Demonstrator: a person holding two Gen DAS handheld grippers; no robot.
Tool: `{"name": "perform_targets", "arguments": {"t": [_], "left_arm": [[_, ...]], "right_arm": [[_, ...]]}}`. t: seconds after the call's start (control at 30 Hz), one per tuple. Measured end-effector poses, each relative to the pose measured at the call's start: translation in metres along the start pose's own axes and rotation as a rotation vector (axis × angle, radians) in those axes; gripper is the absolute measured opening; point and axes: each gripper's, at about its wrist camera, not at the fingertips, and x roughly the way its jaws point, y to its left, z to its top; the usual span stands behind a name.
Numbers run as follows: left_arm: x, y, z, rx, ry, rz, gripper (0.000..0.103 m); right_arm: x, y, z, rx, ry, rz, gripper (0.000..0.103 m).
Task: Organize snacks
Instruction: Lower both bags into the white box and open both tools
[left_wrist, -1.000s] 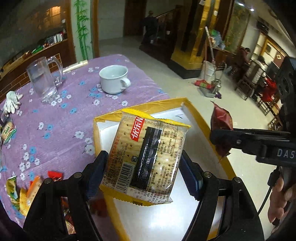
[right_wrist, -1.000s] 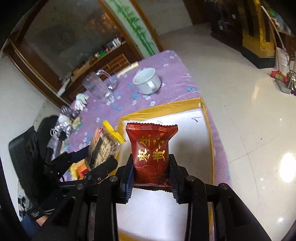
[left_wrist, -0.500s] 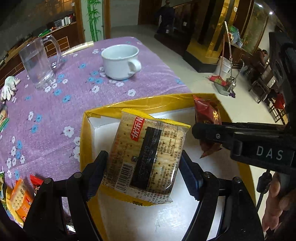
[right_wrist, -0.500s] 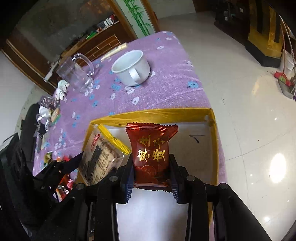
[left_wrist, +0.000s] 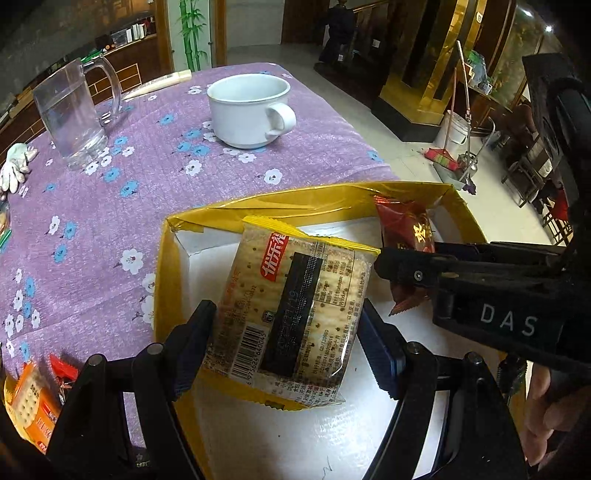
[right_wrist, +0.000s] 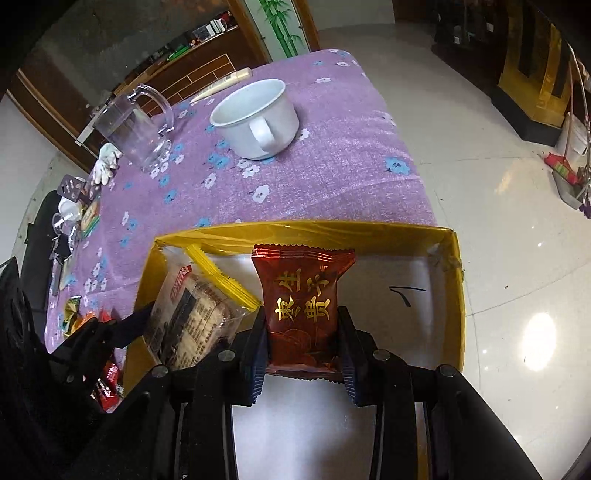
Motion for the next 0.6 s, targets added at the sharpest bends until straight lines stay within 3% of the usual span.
{"name": "perform_targets", "arguments": {"t": [0.6], "left_arm": [[0.002, -0.004, 0.008, 0.032, -0.003, -0.019, 0.075]], "right_arm": [[-0.001, -0.004, 0.004, 0.006, -0.020, -0.011, 0.038]]}}
